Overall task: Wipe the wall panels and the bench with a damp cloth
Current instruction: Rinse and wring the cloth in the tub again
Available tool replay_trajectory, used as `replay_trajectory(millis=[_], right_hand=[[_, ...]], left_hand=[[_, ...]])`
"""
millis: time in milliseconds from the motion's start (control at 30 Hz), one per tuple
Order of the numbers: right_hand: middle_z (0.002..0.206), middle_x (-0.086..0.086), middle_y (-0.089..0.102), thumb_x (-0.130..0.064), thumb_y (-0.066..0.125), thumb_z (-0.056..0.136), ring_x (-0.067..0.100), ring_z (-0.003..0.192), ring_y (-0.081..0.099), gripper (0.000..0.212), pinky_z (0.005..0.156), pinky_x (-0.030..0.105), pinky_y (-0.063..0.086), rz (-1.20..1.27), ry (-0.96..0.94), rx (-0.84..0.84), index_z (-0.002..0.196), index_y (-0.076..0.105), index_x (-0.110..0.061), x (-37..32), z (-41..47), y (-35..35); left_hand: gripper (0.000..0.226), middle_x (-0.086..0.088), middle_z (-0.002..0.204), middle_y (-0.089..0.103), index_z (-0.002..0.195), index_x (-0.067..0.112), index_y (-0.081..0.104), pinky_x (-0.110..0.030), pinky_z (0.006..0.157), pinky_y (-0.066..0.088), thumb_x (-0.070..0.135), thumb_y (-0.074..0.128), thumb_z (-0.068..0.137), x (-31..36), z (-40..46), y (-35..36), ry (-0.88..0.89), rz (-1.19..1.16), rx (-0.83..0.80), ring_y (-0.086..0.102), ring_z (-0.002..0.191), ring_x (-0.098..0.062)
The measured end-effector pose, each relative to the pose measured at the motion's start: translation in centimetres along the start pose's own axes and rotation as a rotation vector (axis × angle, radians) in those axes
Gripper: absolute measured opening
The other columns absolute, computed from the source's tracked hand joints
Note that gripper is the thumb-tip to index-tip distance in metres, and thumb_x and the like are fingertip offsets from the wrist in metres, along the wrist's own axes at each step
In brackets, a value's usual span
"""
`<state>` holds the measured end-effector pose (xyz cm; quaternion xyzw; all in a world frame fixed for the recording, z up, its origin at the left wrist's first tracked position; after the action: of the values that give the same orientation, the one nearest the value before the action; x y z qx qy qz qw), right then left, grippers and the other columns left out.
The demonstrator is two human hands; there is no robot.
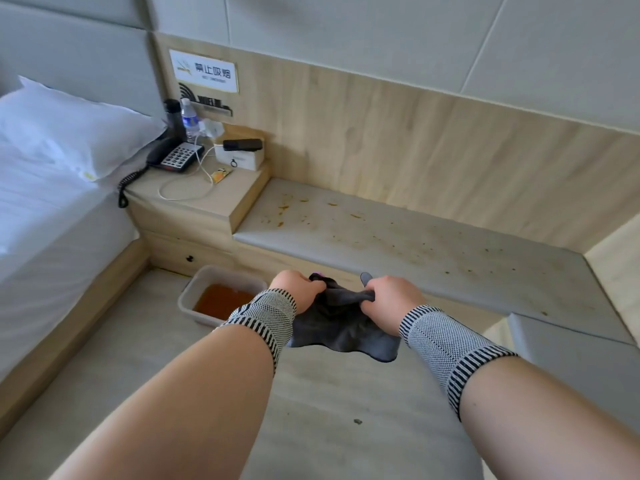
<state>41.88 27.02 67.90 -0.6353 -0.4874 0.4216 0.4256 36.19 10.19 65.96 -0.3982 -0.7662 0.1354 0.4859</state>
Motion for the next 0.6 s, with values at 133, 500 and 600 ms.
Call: replay_trajectory(millis=[133,500,600], right_hand=[[0.096,0.004,0.064,-0.029,0.047,0.091,0.027,0.096,0.062,0.021,0.069,0.028,0.044,-0.025,-0.039,-0.044,0.105,0.06,-0.021,-5.3,4.6,0.4],[0.086,0.002,0.059,-0.027,0.048,0.09,0.027,0.086,0.058,0.014,0.066,0.028,0.04,0.027,-0.086,-0.165,0.092,0.057,-0.018,-13.5,21.4,2.2],[0.086,0.005,0.061,-0.028,0.047,0.09,0.027,0.081,0.056,0.013,0.064,0.029,0.038,-0.002,-0.086,-0.185,0.093,0.054,-0.017,-15.7,25.6,2.8]], left_hand=[[0.04,-0.012,0.103,0.067,0.114,0.005,0.067,-0.034,0.087,0.048,0.039,0.052,0.099,-3.1,3.7,-4.5,-0.041,0.011,-0.019,0.062,0.094,-0.028],[0.035,-0.011,0.099,0.065,0.114,0.006,0.067,-0.032,0.084,0.047,0.035,0.052,0.1,-7.8,15.9,-13.2,-0.163,-0.013,0.031,0.06,0.091,-0.027],[0.033,-0.014,0.109,0.068,0.112,0.007,0.067,-0.031,0.081,0.046,0.034,0.054,0.099,-8.9,19.1,-15.8,-0.19,-0.051,0.062,0.061,0.094,-0.027]])
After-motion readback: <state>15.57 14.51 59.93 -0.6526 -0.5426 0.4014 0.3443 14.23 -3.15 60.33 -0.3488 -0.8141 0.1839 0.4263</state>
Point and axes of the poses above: each hand's wrist, its own z-axis towards the middle knuckle, its own y-axis out of the palm, x = y × z, the point moved 2 cm from there along z, towards the middle knuckle
